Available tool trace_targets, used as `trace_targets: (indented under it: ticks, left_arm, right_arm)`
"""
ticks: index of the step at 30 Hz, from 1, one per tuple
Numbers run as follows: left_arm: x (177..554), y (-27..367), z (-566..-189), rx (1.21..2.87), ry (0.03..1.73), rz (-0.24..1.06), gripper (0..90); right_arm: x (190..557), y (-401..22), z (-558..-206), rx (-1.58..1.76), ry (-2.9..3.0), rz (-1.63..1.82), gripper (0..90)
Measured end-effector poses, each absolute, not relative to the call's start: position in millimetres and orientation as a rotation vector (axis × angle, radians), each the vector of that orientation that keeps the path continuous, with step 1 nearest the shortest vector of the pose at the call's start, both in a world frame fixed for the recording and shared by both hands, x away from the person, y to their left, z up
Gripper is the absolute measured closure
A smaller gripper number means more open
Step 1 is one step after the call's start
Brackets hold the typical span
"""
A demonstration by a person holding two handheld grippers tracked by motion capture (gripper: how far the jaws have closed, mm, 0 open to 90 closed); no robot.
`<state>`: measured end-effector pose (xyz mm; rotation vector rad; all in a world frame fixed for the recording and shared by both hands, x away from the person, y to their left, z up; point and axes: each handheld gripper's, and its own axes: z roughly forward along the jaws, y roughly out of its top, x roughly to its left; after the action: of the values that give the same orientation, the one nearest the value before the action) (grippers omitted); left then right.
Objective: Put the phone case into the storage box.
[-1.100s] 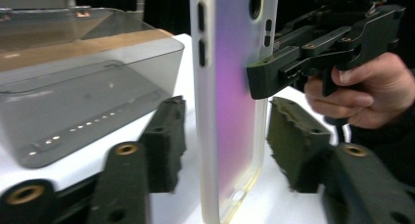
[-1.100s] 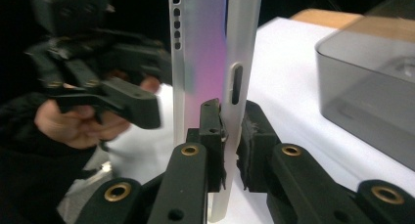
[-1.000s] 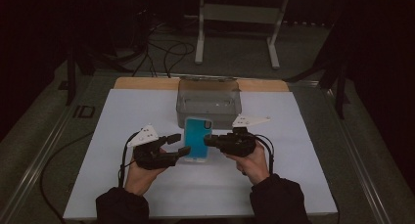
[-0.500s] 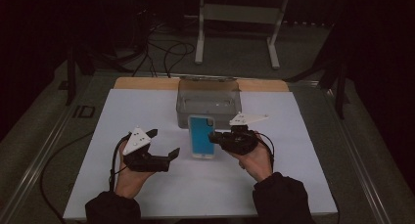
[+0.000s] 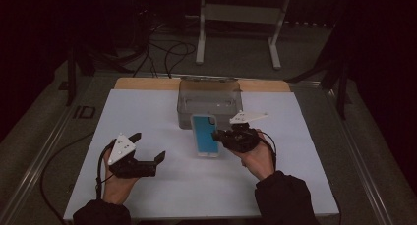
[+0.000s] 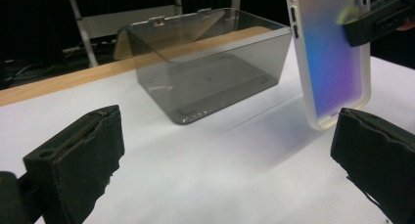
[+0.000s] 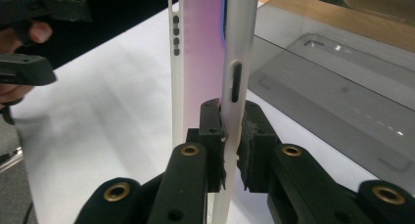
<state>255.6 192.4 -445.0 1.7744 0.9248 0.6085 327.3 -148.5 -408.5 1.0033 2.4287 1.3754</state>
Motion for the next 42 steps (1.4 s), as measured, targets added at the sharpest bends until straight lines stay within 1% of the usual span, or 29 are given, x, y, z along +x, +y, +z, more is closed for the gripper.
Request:
trace_targets:
  ticks: [10,25,42]
  left_arm:
    - [241.8,215.2,-462.9,1.762,0.979,0.673,0.3]
    - [225.4,237.7,-482.6,1.741,1.027,0.705,0.2]
    - [224.8,237.4,-493.7,1.743,1.049,0.743,0.2]
  right_arm:
    - [333.3,-151.5,-406.7,1.077,2.434,1.334,82.5]
    - [339.4,-148.9,-399.8,1.163,2.462,1.287,82.5]
    - [352.8,-147.8,-386.7,1.294,2.47,1.169,82.6]
